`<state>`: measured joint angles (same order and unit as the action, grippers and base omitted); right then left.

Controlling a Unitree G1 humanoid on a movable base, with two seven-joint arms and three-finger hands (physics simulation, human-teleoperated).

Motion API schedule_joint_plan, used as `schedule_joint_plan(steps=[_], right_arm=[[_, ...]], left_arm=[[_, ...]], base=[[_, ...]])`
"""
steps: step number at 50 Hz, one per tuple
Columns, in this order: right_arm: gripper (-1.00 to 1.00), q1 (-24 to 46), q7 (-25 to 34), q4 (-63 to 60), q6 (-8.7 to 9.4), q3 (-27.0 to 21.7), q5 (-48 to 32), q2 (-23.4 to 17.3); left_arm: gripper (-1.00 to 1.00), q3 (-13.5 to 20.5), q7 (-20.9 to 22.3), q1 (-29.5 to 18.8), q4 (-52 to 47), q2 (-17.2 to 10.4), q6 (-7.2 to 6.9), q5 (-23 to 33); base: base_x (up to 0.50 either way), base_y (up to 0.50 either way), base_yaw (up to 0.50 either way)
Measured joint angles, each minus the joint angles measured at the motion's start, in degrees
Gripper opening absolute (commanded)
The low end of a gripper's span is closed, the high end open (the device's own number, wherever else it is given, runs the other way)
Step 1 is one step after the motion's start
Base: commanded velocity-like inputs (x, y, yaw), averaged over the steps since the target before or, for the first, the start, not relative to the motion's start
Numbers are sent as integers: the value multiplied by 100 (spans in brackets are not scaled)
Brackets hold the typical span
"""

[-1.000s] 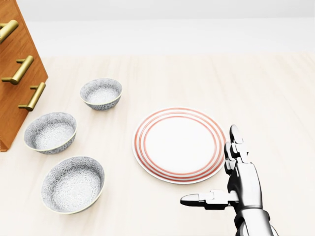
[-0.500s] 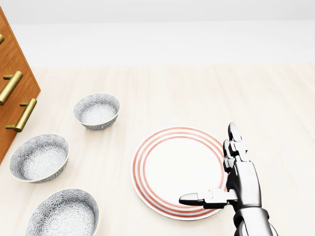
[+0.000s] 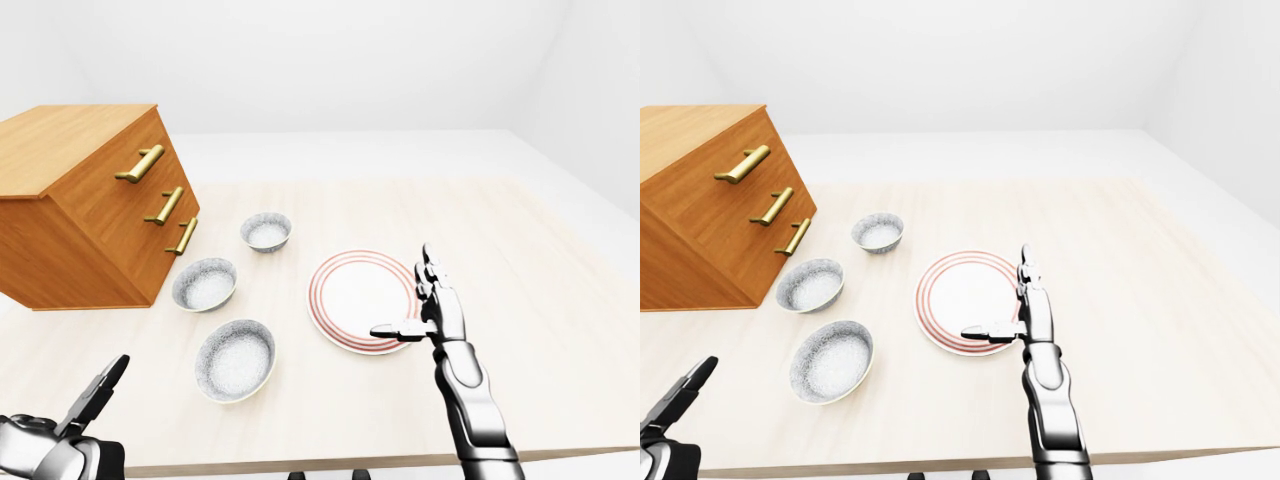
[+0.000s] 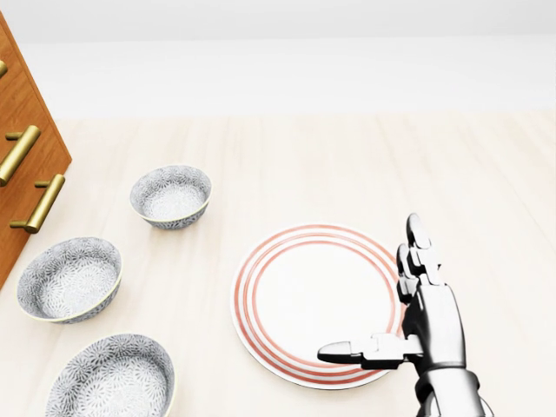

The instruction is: Put the bowl at the front on the plate.

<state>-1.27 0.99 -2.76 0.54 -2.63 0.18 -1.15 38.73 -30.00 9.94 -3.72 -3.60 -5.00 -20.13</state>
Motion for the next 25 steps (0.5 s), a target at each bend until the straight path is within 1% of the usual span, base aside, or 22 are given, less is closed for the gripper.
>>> schedule_joint_plan(steps=[2, 4, 5, 7, 8, 14, 17, 25], right_arm=[[100, -21, 0, -89, 47, 6, -3, 6], [100, -33, -15, -194, 130, 24, -43, 6], [100, -36, -35, -268, 208, 46, -105, 2], [100, -25, -72, -426, 423, 100, -280, -11], [100, -16, -79, -511, 446, 137, -392, -20], [100, 281, 33, -1084, 446, 435, -1342, -50], [100, 535, 159, -1265, 446, 623, -2014, -59], [100, 1282, 989, -1435, 446, 1107, -4073, 108]], left_arm=[[100, 0, 0, 1, -5, 0, 0, 5], [100, 0, 0, -2, 1, 0, 0, 10], [100, -1, 0, -3, 4, 0, 0, 11], [100, -4, 0, -8, 24, -3, 0, 16], [100, -6, 0, -9, 30, -4, 0, 16], [100, -8, 0, -4, 25, -7, 0, 9], [100, 4, 0, 9, -8, 2, 0, -9], [100, 7, 0, 3, 7, 4, 0, -24]], base=[[0, 0, 0], [0, 0, 0], [0, 0, 0], [0, 0, 0], [0, 0, 0], [0, 0, 0], [0, 0, 0], [0, 0, 0]])
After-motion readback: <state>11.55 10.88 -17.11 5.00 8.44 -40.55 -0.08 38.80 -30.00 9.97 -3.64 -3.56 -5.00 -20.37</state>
